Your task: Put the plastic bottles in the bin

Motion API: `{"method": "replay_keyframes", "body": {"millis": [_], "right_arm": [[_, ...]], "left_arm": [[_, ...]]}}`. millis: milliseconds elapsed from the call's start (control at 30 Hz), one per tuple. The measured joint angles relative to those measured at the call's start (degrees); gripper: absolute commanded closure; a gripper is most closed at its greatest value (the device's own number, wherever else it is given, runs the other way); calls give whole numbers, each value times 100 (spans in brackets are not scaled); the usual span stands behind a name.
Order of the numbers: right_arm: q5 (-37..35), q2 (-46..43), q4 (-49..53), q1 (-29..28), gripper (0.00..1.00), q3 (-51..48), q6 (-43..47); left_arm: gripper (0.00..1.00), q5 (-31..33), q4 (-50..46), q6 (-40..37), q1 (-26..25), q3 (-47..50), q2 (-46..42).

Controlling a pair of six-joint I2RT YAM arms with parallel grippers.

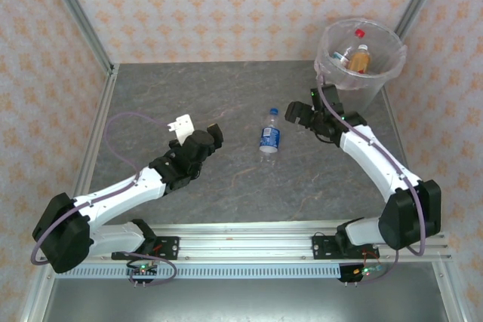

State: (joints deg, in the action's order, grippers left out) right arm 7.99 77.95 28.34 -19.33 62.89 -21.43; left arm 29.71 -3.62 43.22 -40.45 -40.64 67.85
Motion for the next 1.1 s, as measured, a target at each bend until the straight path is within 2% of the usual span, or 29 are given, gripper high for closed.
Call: {"method": "replay_keyframes", "body": {"millis": [467,600,800,933,1100], "right_arm": [[-1123,1416,-612,-1093,1,-17,-1141],[-1119,1910,-723,-1213,1,216,-1362],[-938,2935,-715,-1220,1,852,-1473],[-844,3375,-584,-1226,0,1257,-1423],[-754,3613,-507,-1226,8,1438,-1327]], "left_arm": [[0,299,-588,378,11,-2,0],[0,356,-647,476,44,0,-11],[0,-192,-396,120,162,42,-103],[0,-334,-380,35,162,42,-101],[0,-337,-385,39,162,42,-101]]}}
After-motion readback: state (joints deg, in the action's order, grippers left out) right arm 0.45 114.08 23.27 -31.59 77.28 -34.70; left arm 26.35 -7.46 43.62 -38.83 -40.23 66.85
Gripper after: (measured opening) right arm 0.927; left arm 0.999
